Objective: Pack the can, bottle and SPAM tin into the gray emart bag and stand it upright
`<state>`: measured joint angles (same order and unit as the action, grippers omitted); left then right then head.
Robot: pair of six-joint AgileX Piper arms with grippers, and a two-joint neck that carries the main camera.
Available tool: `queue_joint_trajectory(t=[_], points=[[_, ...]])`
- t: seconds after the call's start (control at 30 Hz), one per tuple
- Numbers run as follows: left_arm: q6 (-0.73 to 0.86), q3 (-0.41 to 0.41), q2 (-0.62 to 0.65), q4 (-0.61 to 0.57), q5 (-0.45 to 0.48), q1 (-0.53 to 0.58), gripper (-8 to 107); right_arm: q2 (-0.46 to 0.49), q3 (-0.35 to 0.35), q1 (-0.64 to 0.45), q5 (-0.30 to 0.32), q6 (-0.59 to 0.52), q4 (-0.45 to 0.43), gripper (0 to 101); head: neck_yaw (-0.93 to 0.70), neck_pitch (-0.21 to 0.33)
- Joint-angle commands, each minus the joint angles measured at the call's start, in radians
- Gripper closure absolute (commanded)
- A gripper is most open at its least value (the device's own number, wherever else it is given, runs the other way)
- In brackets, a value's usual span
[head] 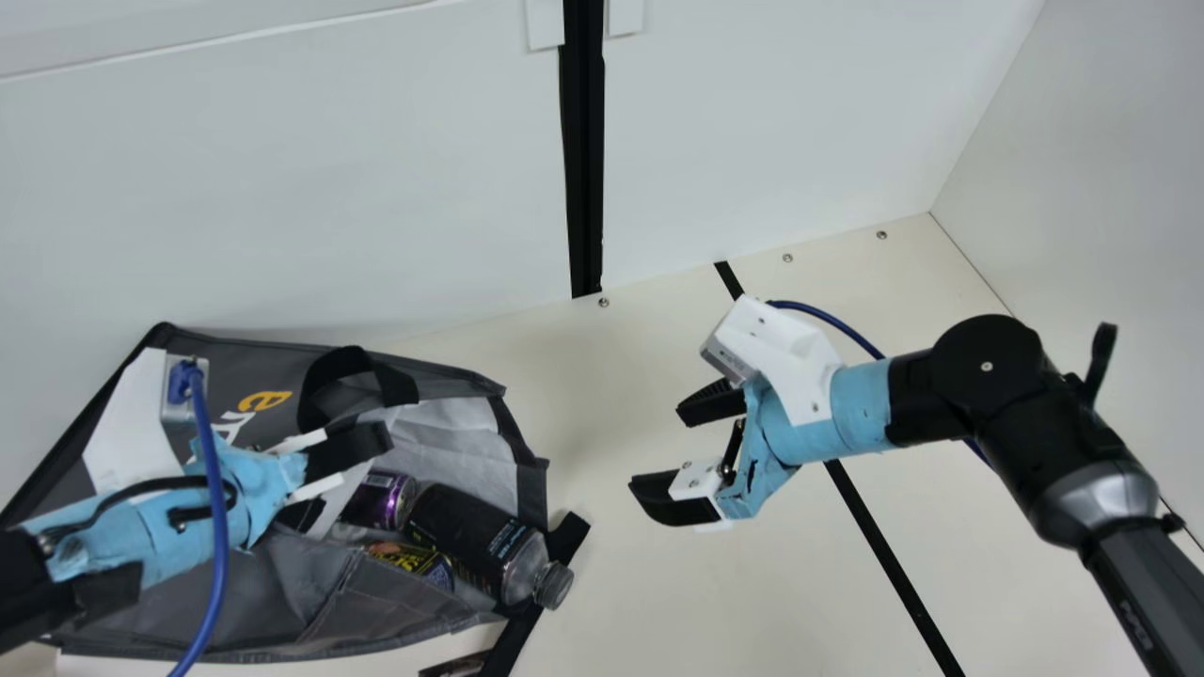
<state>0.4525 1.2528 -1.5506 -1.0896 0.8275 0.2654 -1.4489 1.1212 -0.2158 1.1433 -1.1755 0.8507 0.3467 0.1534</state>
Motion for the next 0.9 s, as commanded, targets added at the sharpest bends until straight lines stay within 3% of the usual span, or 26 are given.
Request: queue_joint_trajectory(t=[0.0,0.27,0.87], points=[[0.0,0.0,0.0,0.0,0.0,0.0,107,-0.016,-0.004,0.006,-0.001,-0.019,0.007,6,0.002,0.021],[0.0,0.0,0.0,0.0,0.0,0.0,107,-0.083,-0.01,0.049,-0.03,-0.06,0.051,6,0.002,0.021],[0.0,0.0,0.0,0.0,0.0,0.0,107,-0.259,0.047,0.201,-0.134,-0.056,0.146,6,0.002,0.021]])
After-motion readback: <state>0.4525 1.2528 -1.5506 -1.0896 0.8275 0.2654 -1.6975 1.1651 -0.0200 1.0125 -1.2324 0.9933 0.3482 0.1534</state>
